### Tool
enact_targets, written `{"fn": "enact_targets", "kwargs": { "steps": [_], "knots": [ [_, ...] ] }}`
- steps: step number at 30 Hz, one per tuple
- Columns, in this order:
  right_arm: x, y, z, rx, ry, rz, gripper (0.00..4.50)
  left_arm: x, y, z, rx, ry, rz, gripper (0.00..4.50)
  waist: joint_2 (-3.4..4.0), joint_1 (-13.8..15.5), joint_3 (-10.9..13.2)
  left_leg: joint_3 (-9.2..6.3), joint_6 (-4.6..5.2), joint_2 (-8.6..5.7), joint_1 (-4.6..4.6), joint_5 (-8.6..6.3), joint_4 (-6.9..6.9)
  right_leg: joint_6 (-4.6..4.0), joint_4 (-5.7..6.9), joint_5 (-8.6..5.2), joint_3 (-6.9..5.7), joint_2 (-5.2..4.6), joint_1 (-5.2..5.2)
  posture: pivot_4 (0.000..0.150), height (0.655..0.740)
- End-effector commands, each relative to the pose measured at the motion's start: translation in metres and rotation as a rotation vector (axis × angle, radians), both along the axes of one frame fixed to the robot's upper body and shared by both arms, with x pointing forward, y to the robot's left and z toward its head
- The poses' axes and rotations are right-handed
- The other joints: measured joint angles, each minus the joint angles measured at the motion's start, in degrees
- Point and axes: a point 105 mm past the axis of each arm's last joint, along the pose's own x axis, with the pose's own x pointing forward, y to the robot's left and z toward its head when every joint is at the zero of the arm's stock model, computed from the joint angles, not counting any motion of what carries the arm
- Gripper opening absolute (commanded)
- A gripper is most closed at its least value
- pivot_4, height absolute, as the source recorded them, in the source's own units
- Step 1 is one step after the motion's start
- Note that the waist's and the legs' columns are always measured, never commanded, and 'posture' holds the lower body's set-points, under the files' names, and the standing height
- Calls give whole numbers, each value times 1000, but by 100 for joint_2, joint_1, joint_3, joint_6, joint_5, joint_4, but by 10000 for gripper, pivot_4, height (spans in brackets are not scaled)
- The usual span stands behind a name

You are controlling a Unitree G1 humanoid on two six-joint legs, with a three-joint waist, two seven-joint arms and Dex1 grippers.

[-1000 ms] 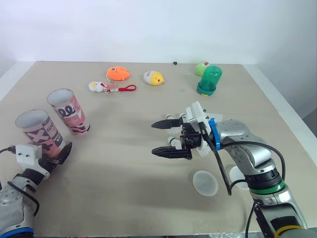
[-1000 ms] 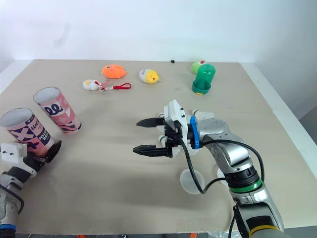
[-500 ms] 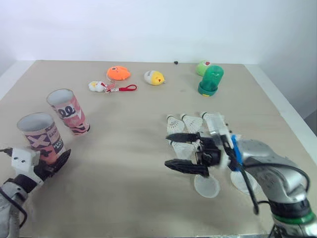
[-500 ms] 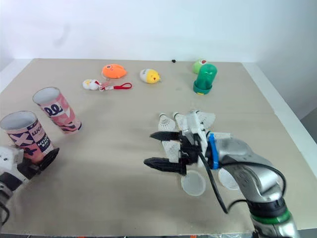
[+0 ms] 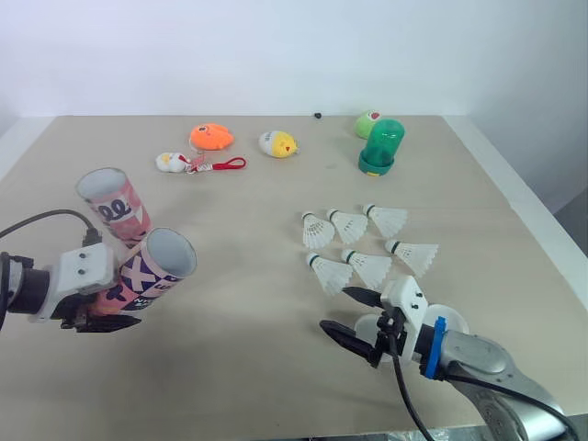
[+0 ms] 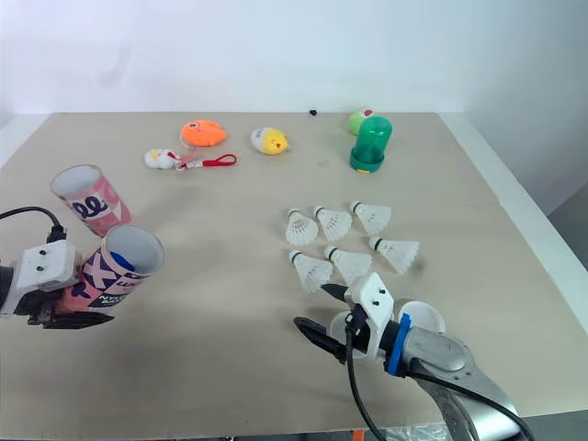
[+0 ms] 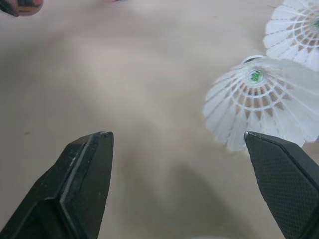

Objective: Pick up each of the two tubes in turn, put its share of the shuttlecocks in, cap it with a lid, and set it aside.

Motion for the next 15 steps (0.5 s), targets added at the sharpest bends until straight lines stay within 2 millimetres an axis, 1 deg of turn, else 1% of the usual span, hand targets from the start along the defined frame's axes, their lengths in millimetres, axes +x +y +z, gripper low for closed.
{"fn": "enact_targets", "kwargs": {
  "steps": [1, 4, 6, 9, 11, 14, 15],
  "knots": [
    [13, 15, 9, 42, -68, -45, 45000, 10, 1, -1, 111, 21, -70, 30809, -1, 7, 0, -1, -1, 4, -5, -1, 0, -2, 1, 0, 1, 11, -5, 1500, 7400],
    [20, 25, 12, 80, -81, -66, 45000, 17, -3, -6, 114, 38, -92, 30809, -3, 10, -2, -16, -1, 19, -45, -3, -1, 12, 18, 8, 16, 51, -45, 1500, 7400],
    [24, 30, 12, 90, -81, -79, 45000, 20, -6, -10, 116, 39, -104, 30809, -3, 6, -2, -20, -1, 20, -68, -4, 0, -1, 45, 1, 18, 58, -76, 1500, 7400],
    [26, 35, 11, 108, -71, -88, 45000, 20, -12, -12, 97, 44, -115, 30809, -4, 9, -3, -28, 1, 20, -72, -9, 6, -23, 75, -14, 15, 60, -90, 1500, 7400],
    [27, 38, 11, 131, -60, -90, 45000, 19, -14, -15, 91, 46, -118, 30809, -2, 10, -2, -32, 1, 21, -71, -9, 6, -7, 79, -27, 11, 61, -90, 1500, 7400],
    [29, 41, 9, 161, -44, -88, 36851, 17, -16, -20, 83, 51, -118, 30674, -2, 9, -3, -33, 1, 22, -66, -8, 13, -6, 83, -23, 10, 62, -83, 1500, 7400],
    [29, 41, 9, 166, -42, -87, 31850, 17, -16, -20, 81, 52, -117, 30674, -1, 9, -3, -33, 1, 22, -65, -8, 16, -3, 83, -21, 11, 61, -80, 1500, 7400]
  ]
}}
